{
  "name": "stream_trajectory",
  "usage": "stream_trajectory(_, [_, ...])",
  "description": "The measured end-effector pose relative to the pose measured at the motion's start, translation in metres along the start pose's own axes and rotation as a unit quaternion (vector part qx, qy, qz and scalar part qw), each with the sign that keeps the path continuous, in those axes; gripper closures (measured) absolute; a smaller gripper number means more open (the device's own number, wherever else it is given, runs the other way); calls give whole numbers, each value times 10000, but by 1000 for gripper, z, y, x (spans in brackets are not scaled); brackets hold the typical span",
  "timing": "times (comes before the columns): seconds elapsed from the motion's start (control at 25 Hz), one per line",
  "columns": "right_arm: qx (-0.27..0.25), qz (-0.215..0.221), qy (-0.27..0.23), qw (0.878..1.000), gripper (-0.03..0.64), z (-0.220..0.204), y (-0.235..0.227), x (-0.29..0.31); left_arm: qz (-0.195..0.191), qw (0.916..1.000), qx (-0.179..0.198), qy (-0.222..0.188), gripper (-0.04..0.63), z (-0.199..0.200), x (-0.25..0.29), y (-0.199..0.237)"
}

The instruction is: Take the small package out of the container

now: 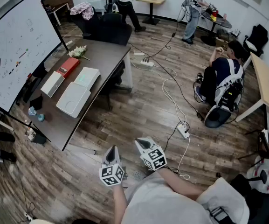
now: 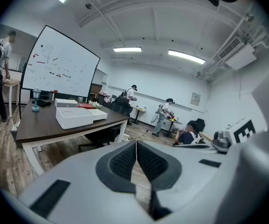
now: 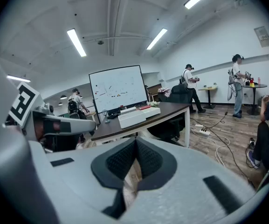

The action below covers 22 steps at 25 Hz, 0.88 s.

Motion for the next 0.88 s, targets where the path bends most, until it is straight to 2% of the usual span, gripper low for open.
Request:
stream_trajectory(0.32, [277,-31,71,9996,620,-13,1,-6,112,9999,73,65,589,-4,-7,2])
stream_trajectory(0.52, [114,-391,164,9990,617,-12,-9,-11,89,9999,91,34,588,-4,-8,0])
stream_trajectory(0.56, [84,-427,189,9989,600,-12,-11,-11,70,9999,85,13,586,-3,-8,-1])
stream_trajectory(0.64, [160,-403,227,9988,524,-13,-10,-10,38,10000,91,6,581,-3,-9,-2])
stream_trajectory(0.72, [340,-345,258,9985,481,-18,-9,-9,39,9999,106,56,521,-5,-9,-3])
stream_trajectory(0.76, [427,-289,294,9982,440,-21,-9,-8,57,9999,106,89,498,-7,-9,-3])
stream_trajectory(0.8, [497,-209,341,9980,400,-24,-7,-6,88,9998,99,117,484,-8,-9,-1])
stream_trajectory(0.88, [574,-20,422,9975,365,-28,-2,-1,141,9997,62,171,455,-11,-8,4])
Point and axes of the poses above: the fingertips, and each gripper's own axes: x forward along the fingers, y to its left, z out of its top, the point moved 6 cm from there along -x, backward along the fingers, and after that the axes turned 9 degrees about -y, right-handed, at the moved point
